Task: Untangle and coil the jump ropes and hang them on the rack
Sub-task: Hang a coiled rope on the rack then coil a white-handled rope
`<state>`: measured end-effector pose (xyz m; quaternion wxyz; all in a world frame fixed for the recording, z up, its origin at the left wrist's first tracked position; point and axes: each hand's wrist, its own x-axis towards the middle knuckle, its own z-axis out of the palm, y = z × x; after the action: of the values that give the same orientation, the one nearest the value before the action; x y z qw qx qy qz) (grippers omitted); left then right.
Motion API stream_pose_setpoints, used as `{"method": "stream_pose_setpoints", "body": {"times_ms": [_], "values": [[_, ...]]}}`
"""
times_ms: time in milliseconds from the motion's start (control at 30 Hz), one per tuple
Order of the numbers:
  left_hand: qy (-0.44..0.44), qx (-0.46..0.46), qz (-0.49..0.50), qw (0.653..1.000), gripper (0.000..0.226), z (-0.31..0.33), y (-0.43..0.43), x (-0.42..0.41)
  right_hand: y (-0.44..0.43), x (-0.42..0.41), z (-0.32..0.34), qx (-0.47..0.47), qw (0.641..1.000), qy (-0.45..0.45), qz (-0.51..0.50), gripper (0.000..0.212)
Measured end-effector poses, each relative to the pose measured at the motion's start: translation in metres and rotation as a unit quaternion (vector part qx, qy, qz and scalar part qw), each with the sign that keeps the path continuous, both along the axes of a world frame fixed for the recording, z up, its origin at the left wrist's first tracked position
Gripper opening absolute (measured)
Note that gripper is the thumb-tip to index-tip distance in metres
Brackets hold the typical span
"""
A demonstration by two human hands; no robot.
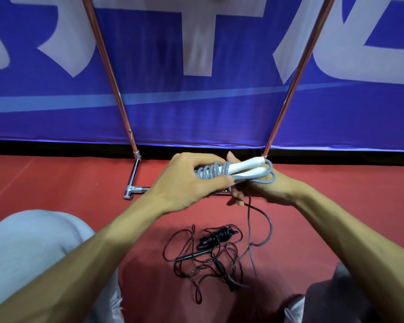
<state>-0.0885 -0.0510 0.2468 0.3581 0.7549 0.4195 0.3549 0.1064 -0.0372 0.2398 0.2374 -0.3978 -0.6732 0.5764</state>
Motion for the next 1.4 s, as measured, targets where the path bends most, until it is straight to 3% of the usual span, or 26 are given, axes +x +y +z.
{"method": "stream_pose_setpoints", "body": {"times_ms": [200, 300, 400, 467, 567, 700, 933, 1067, 1167, 1300, 1400], "values": [[-0.046, -0.027, 0.051, 0.997, 0.056, 0.002, 0.006, -0.001, 0.003, -0.009, -0.004, -0.070, 0.996, -0.046, -0.041, 0.064], [-0.037, -0.007, 0.055, 0.998, 0.046, 0.003, 0.007, -0.005, 0.002, -0.008, -0.004, -0.063, 0.994, -0.078, -0.036, 0.079], [0.010, 0.020, 0.126, 0.992, 0.020, 0.000, 0.013, -0.006, 0.000, -0.008, -0.004, -0.057, 0.992, -0.115, -0.017, 0.071], [0.079, 0.046, 0.183, 0.979, 0.018, -0.003, 0.018, -0.008, -0.001, -0.010, -0.007, -0.015, 0.981, -0.194, 0.002, 0.053], [0.216, 0.071, 0.210, 0.951, 0.029, -0.006, 0.020, -0.012, -0.003, -0.011, -0.008, 0.180, 0.901, -0.390, 0.052, 0.033], [0.325, 0.100, 0.162, 0.926, 0.036, -0.013, 0.020, -0.013, -0.009, -0.010, 0.001, 0.294, 0.828, -0.475, 0.055, 0.036], [0.390, 0.084, 0.099, 0.912, 0.040, -0.014, 0.016, -0.010, -0.013, -0.006, 0.017, 0.472, 0.761, -0.442, 0.052, 0.033], [0.438, 0.095, 0.053, 0.892, 0.058, -0.011, 0.011, -0.004, -0.011, 0.000, 0.020, 0.555, 0.743, -0.373, 0.029, 0.024], [0.477, 0.105, 0.010, 0.873, 0.060, -0.007, 0.002, 0.008, -0.007, 0.006, 0.021, 0.555, 0.751, -0.358, 0.021, 0.022], [0.444, 0.070, -0.042, 0.892, 0.042, 0.003, 0.000, 0.014, -0.002, 0.010, 0.017, 0.530, 0.767, -0.362, -0.003, 0.034], [0.403, 0.085, -0.029, 0.911, 0.037, 0.003, 0.000, 0.007, 0.003, 0.016, 0.013, 0.463, 0.799, -0.384, -0.017, 0.020]]}}
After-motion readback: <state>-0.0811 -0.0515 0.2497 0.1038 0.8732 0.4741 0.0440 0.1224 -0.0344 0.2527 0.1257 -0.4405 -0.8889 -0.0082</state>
